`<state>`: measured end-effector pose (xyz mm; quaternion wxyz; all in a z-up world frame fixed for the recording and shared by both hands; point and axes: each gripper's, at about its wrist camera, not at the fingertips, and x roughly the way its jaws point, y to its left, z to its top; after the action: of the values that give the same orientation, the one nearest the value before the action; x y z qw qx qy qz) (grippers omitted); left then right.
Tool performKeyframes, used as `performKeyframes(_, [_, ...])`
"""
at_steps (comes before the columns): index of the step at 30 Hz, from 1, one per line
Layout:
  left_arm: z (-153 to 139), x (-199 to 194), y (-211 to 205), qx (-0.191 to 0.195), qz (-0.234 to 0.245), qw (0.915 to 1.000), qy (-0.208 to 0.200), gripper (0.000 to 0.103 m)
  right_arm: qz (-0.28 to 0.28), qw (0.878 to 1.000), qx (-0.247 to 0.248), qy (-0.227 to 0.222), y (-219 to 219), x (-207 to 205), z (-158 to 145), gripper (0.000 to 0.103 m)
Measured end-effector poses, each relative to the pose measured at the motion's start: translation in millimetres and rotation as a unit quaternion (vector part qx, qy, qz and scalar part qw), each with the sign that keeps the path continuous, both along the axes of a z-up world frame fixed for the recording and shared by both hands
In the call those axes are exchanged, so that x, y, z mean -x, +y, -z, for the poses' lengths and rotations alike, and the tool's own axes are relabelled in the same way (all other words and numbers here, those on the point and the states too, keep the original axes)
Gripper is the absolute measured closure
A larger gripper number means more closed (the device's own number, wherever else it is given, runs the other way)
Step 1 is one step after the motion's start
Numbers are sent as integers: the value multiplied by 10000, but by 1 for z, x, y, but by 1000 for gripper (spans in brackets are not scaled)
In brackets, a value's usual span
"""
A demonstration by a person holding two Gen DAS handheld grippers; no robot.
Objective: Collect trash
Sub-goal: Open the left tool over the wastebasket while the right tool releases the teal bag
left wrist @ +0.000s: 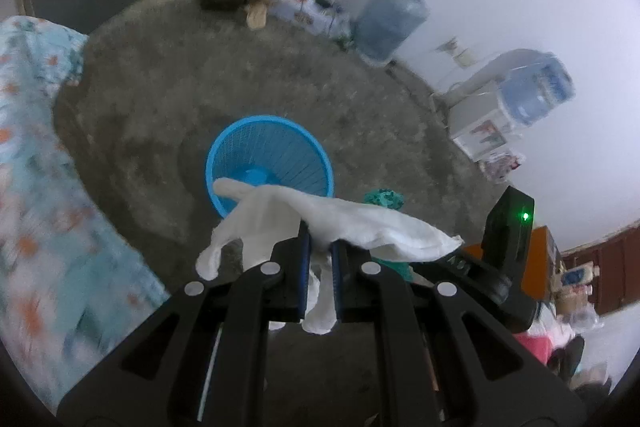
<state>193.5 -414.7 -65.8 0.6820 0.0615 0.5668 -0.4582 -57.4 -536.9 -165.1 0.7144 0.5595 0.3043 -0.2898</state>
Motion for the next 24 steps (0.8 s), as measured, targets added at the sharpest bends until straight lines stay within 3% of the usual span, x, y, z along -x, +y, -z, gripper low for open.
performKeyframes(4, [34,-25,-52,-235,76,9997,-20,92,127,9993,-217,275,-43,-19,50,49])
performKeyframes(6, [52,-34,-70,-312,92,9995,-5,70,331,9979,-386,405,-63,-22,80,28])
performKeyframes(7, [59,-38,-75,-375,57,9993,-28,53,384,9972,-466,451,-66,-19,90,28])
performKeyframes(10, [75,-44,-85,-570,-119,9981,-214,50,637,9946,-596,554,-69,-7,107,28])
performKeyframes(12, [77,-41,-87,-571,-85,9982,-170,50,750,9954,-481,340,-62,3,103,28])
performKeyframes(17, [46,-25,-68,-223,5,9987,-452,50,904,9956,-77,225,-26,22,74,28])
performKeyframes(20, [13,-10,-50,176,68,9982,-575,49,862,9958,267,147,-8,22,46,28])
performKeyframes(24, [-40,19,-10,591,141,9926,-1051,45,580,9938,945,126,18,13,-12,26])
